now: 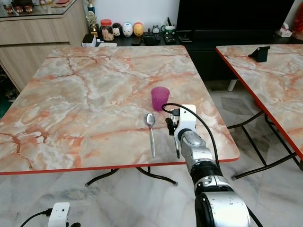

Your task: Setting the table

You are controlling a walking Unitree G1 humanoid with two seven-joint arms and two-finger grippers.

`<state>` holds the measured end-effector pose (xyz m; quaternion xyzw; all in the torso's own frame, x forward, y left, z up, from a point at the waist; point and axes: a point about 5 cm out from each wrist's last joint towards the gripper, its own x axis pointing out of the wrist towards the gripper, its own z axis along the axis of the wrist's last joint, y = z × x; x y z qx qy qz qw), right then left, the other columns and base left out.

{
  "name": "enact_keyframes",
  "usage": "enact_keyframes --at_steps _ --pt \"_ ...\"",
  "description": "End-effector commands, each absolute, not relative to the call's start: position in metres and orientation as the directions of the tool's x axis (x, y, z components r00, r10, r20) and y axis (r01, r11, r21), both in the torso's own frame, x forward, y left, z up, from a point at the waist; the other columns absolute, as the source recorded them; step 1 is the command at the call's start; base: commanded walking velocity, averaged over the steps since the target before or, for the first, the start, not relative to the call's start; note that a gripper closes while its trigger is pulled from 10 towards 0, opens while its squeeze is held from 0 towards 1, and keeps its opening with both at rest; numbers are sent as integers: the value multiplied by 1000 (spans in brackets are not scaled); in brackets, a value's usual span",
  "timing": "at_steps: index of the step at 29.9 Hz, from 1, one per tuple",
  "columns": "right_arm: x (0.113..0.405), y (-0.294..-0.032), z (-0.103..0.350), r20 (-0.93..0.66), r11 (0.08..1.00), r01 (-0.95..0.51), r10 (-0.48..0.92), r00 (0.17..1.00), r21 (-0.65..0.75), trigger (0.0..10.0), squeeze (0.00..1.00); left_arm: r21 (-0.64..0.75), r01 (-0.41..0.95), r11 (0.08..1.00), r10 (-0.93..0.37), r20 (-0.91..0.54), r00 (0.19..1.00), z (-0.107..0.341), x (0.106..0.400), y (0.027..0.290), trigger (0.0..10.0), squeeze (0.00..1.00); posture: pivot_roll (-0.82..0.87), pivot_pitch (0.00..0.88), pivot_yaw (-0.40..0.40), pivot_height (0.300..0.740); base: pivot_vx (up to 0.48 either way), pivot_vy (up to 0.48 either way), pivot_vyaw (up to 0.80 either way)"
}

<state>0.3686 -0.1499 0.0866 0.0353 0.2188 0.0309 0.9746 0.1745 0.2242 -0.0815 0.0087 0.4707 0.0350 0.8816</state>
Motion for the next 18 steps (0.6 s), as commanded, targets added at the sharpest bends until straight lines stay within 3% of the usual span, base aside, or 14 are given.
enact_keyframes --at_steps 1,18 --pt "371 -149 88 -436 995 -36 72 897 88 10000 0 55 -40 998 68 -841 537 -84 170 224 10000 0 -37 0 -18 740 0 0 0" --pt "368 -151 82 -453 997 -12 44 890 72 10000 0 52 -41 998 66 -842 536 -84 170 223 10000 0 -27 0 -31 740 0 0 0"
